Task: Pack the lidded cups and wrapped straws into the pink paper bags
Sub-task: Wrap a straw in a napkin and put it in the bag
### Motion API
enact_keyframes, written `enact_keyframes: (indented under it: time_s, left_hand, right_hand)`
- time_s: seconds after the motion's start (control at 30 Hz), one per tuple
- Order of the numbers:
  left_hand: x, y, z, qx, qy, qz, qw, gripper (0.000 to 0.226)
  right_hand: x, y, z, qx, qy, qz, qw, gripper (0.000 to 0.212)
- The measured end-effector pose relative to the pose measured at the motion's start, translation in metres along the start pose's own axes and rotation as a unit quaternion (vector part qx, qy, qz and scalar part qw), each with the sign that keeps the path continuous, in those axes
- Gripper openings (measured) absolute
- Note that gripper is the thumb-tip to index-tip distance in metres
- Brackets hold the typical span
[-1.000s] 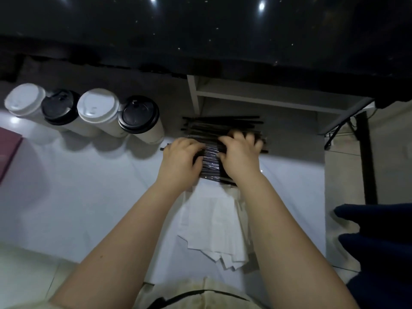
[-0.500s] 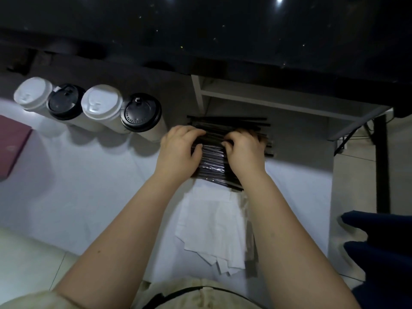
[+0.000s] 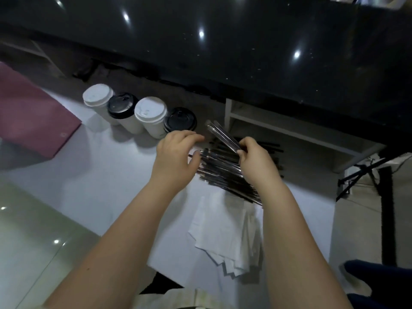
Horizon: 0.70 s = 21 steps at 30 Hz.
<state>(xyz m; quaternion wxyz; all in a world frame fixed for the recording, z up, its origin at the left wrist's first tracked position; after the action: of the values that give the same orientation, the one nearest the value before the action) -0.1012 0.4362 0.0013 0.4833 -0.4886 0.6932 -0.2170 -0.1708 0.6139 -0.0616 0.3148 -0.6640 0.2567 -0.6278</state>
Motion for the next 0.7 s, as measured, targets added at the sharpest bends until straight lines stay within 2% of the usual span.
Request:
enact_keyframes:
  time_s: [0.17,0.33,0.43,0.57,0.7]
  left_hand:
    - [0.046,-0.044,0.033,-0.026,-0.057,-0.035,0.997,0.033]
    - [0.099,-0.104,0.066,-0.067,-0.110,-0.062,0.990,0.031]
    - [0.134,-0.141,0.083,-0.091,-0.141,-0.076,0.983,0.032]
    - [0.158,-0.162,0.090,-0.076,-0.126,-0.076,0.986,0.032]
    - [0.150,-0.150,0.074,-0.038,-0.091,-0.069,0.993,0.034]
  right_hand:
    - [0.045,0.036,0.020,0.049,-0.020,-0.071,0.996,0.017]
    - [0.123,0.079,0.046,0.080,-0.101,-0.082,0.988,0.015]
    - [0.166,0.104,0.059,0.099,-0.119,-0.084,0.984,0.010]
    - [0.190,0.124,0.067,0.087,-0.101,-0.113,0.985,0.017]
    - [0.179,0.123,0.077,0.064,-0.052,-0.140,0.987,0.026]
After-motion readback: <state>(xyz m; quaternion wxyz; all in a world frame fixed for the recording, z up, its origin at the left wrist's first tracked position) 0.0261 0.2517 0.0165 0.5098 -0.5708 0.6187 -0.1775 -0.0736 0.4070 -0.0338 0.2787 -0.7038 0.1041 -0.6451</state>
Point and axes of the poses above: each hand's wrist, its own z-axis away from the middle knuckle, its own y-axis out of the palm, x = y × z, the point moved 7 cm from there along -z, towards the middle knuckle, and after that the axes turned 10 degrees about -x, right-handed, at the moved point
